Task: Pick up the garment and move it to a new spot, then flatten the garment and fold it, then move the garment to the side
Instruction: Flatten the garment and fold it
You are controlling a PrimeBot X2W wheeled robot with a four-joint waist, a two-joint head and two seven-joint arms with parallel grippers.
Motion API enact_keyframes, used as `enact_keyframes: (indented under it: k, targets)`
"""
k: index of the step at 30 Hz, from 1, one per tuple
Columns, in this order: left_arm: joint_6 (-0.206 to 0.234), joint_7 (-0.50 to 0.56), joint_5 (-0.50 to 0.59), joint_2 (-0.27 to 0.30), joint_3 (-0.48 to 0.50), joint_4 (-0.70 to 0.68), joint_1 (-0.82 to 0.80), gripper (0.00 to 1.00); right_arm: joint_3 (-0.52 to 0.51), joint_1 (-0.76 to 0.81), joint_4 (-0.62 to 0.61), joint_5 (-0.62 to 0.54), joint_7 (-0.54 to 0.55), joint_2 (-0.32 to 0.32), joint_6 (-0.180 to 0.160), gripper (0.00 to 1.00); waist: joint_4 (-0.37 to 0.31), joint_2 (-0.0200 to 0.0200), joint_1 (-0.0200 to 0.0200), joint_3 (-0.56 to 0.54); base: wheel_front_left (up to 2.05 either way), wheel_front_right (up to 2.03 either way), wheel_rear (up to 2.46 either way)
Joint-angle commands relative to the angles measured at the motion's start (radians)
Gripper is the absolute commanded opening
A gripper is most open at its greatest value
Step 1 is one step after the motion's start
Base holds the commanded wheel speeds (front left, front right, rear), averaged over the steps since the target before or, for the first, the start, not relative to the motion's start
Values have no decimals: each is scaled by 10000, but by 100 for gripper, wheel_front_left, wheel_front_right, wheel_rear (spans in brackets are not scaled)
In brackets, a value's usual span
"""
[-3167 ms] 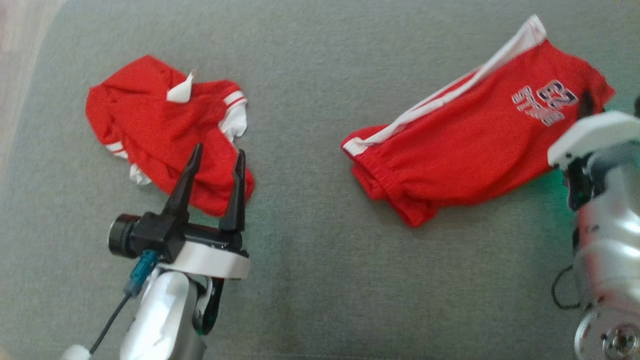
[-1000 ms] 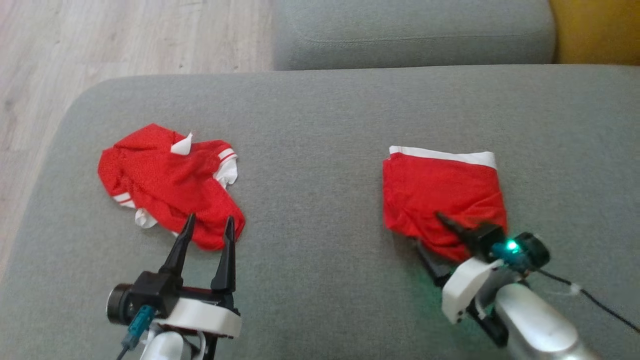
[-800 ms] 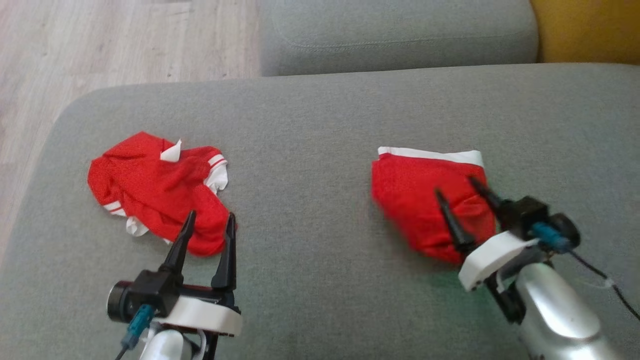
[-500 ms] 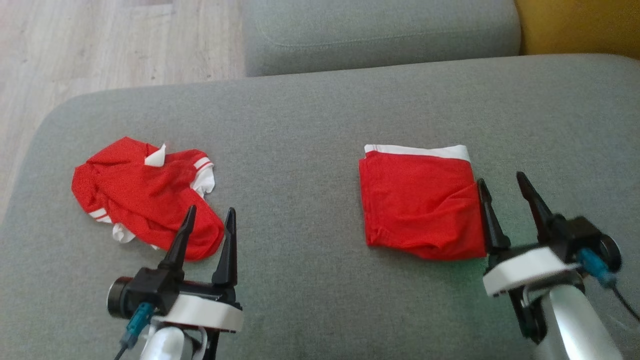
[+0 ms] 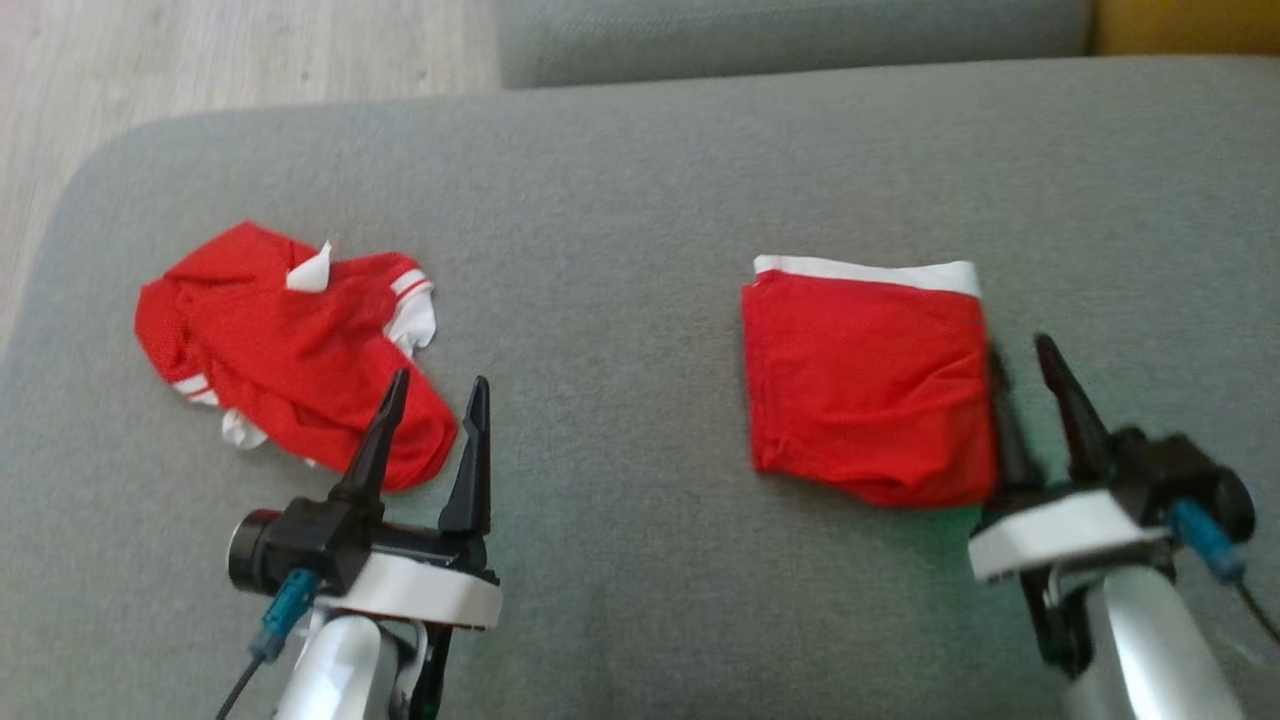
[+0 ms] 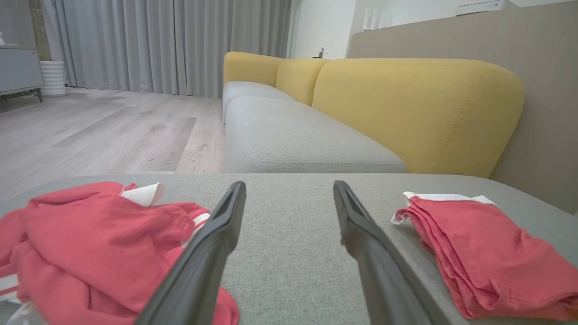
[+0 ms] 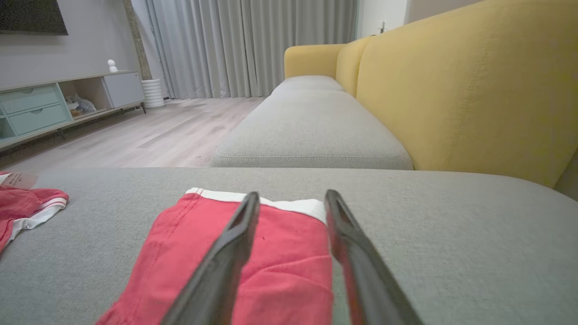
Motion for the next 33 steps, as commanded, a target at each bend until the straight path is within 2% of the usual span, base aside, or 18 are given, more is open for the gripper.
enact_keyframes:
  k: [1,7,11,12,16,19,22,26,29,33]
  targets:
    - [-31,-65,-39,13,211,-308,-453,100,130,-810,-47,-15,82,-27,-7,0,282,0,-1,330,0,0,0]
    - [-52,-65,-77,13,30,-222,-757,100,-258,-2012,1452,-153,533,-26,-7,0,829,0,-1,947,0,0,0]
    - [-55,-65,-107,13,27,-205,-947,100,-143,-2787,2774,-401,744,-25,-7,0,1071,0,-1,1244,0,0,0]
    - [-55,-65,-107,13,27,-205,-947,100,-143,-2787,2774,-401,744,-25,-7,0,1071,0,-1,1244,0,0,0]
    - [-70,-65,-89,13,3,-164,-1027,100,-402,-3445,4283,-1048,1173,-25,-7,0,1211,0,-1,1325,0,0,0]
    - [-62,-65,-134,13,-43,-136,-1078,100,-305,-3875,4843,-1079,769,-25,-7,0,1291,0,-1,1295,0,0,0]
    - [-20,-65,-179,13,-55,-129,-1092,100,191,-4133,4976,-719,261,-25,-7,0,1288,0,-1,1219,0,0,0]
    - [20,-65,-206,13,-60,-136,-1052,100,1336,-4155,4736,60,-33,-25,-7,0,1247,0,-1,1111,0,0,0]
    - [43,-65,-220,13,-46,-167,-1020,100,2248,-4117,4785,393,-58,-24,-7,0,1187,0,-1,1090,0,0,0]
    - [38,-65,-220,13,-62,-167,-1017,100,3140,-4218,5508,499,453,-24,-7,0,1132,0,-1,1056,0,0,0]
